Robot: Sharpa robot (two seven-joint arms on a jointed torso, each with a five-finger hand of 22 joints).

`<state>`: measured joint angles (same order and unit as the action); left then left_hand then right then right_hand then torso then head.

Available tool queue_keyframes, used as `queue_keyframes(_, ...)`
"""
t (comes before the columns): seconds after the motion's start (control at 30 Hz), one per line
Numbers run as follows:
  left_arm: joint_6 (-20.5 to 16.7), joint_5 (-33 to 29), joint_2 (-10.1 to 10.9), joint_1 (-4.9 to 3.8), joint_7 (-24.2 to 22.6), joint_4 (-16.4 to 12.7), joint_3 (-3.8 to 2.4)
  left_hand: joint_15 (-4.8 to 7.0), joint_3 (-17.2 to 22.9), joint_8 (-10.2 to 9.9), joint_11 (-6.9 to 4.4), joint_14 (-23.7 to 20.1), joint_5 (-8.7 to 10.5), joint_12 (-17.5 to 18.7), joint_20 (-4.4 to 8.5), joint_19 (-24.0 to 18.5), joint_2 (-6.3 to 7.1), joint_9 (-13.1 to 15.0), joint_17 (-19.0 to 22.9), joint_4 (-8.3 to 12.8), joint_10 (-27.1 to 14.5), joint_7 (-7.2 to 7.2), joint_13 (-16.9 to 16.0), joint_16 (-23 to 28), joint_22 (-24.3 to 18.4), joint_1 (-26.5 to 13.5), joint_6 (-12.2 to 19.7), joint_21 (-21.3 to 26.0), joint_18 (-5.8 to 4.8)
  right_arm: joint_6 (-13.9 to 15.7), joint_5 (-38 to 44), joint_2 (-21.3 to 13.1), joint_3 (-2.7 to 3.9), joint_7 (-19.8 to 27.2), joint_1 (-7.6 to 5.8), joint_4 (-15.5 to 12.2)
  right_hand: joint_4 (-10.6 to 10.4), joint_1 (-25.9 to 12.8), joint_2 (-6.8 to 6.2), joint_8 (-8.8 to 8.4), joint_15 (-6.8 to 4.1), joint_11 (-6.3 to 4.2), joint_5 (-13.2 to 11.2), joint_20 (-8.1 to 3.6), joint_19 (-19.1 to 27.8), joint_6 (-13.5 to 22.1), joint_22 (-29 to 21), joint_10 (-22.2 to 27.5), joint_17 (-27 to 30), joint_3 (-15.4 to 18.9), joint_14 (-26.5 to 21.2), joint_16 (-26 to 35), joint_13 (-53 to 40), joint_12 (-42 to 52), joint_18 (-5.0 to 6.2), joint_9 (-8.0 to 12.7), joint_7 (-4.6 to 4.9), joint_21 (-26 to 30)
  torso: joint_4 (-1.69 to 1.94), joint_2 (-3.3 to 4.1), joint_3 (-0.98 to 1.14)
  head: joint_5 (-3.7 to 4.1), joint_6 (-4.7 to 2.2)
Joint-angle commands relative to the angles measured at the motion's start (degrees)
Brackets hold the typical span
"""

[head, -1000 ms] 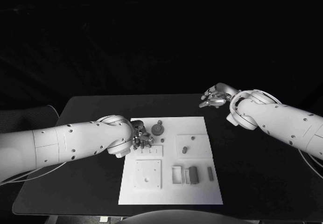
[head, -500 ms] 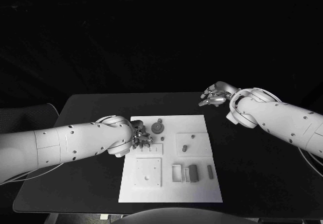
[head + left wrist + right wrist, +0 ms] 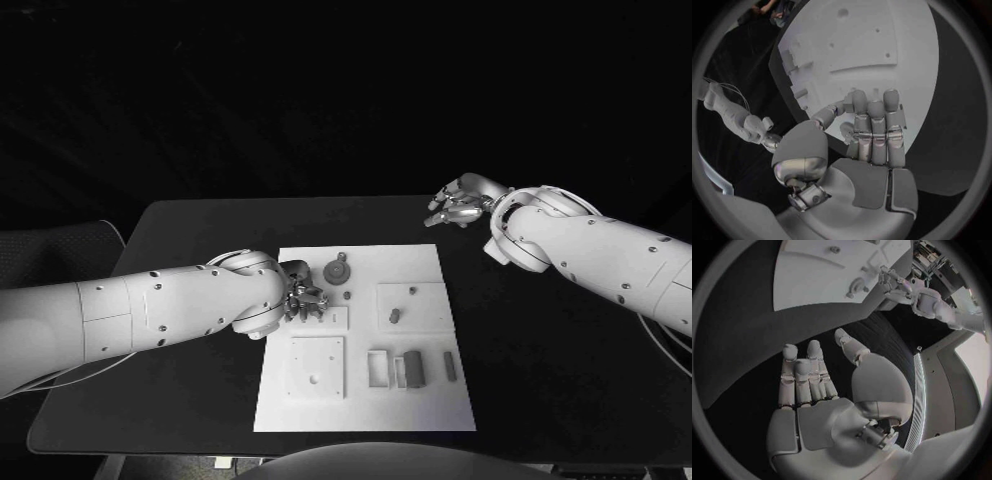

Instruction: Assemble the parts on the task board

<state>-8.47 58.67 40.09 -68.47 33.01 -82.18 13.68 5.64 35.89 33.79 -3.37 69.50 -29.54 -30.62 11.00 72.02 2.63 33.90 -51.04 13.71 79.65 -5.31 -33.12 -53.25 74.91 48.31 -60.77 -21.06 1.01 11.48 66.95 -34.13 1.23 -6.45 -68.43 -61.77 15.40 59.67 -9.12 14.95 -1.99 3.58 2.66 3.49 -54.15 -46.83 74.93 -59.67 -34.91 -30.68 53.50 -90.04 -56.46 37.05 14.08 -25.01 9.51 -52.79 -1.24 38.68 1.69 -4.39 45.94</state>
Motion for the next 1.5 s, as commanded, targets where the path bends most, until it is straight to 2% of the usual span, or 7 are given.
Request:
queue_keyframes(0.03,-0.1,0.3,-0.2,0.17,-0.2,0.2,-0.03,0.20,2.6,0.4,-0.52,-0.1,-0.14,-0.2,0.38,0.1,-0.56,0.0,0.1,2.3,-0.3,4.78,-0.1,-0.3,1.4,0.4,-4.7,-0.4,1.12,-1.3,0.2,0.1,0.03,0.1,0.00,-0.2,0.0,0.1,0.38,0.10,-0.14,0.27,0.3,-0.04,0.5,0.3,0.6,0.4,0.1,0.4,-0.3,0.3,0.1,0.2,0.92,0.1,0.74,0.3,-0.01,0.01,0.06,-0.01,-0.07)
queue_keyframes(0.57,-0.8,1.6,-1.4,1.80,-0.8,1.2,-0.06,0.23,2.6,0.8,-0.54,-0.3,0.00,-0.5,0.40,0.0,-0.46,-0.1,0.4,2.2,-0.4,4.78,-0.1,-0.6,1.4,0.4,-4.6,-0.6,1.10,-1.0,0.3,0.3,0.03,0.5,0.00,-0.4,-0.2,-0.1,0.53,0.12,-0.10,0.30,0.3,0.05,0.6,0.2,0.6,0.5,0.1,0.5,-0.5,0.3,0.1,0.3,0.92,0.1,0.77,0.4,-0.03,0.03,0.05,0.15,-0.05)
queue_keyframes(0.77,-1.0,1.7,-1.4,1.81,-0.8,1.8,-0.07,0.23,2.6,0.9,-0.54,-0.3,0.02,-0.6,0.41,0.0,-0.39,-0.1,0.5,2.2,-0.5,4.78,-0.1,-0.8,1.4,0.3,-4.6,-0.7,1.10,-1.0,0.3,0.4,0.03,0.5,0.00,-0.6,-0.3,-0.2,0.56,0.14,-0.10,0.30,0.3,0.07,0.6,0.2,0.6,0.5,0.1,0.6,-0.5,0.3,0.1,0.3,0.92,0.1,0.77,0.4,-0.09,0.00,0.10,0.10,-0.18)
queue_keyframes(0.9,-1.0,1.7,-1.3,1.81,-0.9,1.8,-0.07,0.24,2.7,0.9,-0.54,-0.3,0.01,-0.6,0.42,0.0,-0.38,-0.1,0.6,2.1,-0.5,4.79,-0.1,-0.8,1.4,0.4,-4.5,-0.7,1.10,-1.0,0.3,0.4,0.03,0.5,0.00,-0.8,-0.3,-0.2,0.58,0.14,-0.10,0.30,0.3,0.07,0.6,0.2,0.6,0.5,0.1,0.6,-0.5,0.3,0.1,0.3,0.92,0.1,0.77,0.4,0.00,0.00,0.11,0.15,-0.15)
queue_keyframes(1.13,-1.1,1.7,-1.2,1.81,-0.9,1.8,-0.08,0.25,2.7,1.0,-0.55,-0.4,0.01,-0.7,0.43,-0.1,-0.38,-0.1,0.6,2.1,-0.5,4.79,-0.1,-0.9,1.4,0.4,-4.5,-0.8,1.10,-1.1,0.3,0.4,0.03,0.6,0.00,-0.8,-0.3,-0.2,0.63,0.15,-0.10,0.30,0.3,0.08,0.6,0.2,0.6,0.5,0.1,0.6,-0.5,0.3,0.1,0.3,0.92,0.1,0.77,0.4,-0.01,0.00,0.05,0.22,-0.22)
queue_keyframes(1.5,-1.9,1.7,-1.1,1.81,-1.1,1.7,-0.09,0.28,2.7,1.2,-0.59,-0.4,-0.05,-0.9,0.46,-0.1,-0.37,-0.1,0.9,2.1,-0.5,4.83,-0.1,-1.2,1.4,0.4,-4.5,-1.0,1.11,-1.1,0.3,0.5,0.03,0.6,0.01,-0.7,-0.3,-0.2,0.69,0.15,-0.10,0.29,0.3,0.09,0.6,0.2,0.6,0.5,0.0,0.6,-0.5,0.3,0.1,0.3,0.92,0.1,0.76,0.4,-0.01,0.00,0.07,0.31,-0.10)
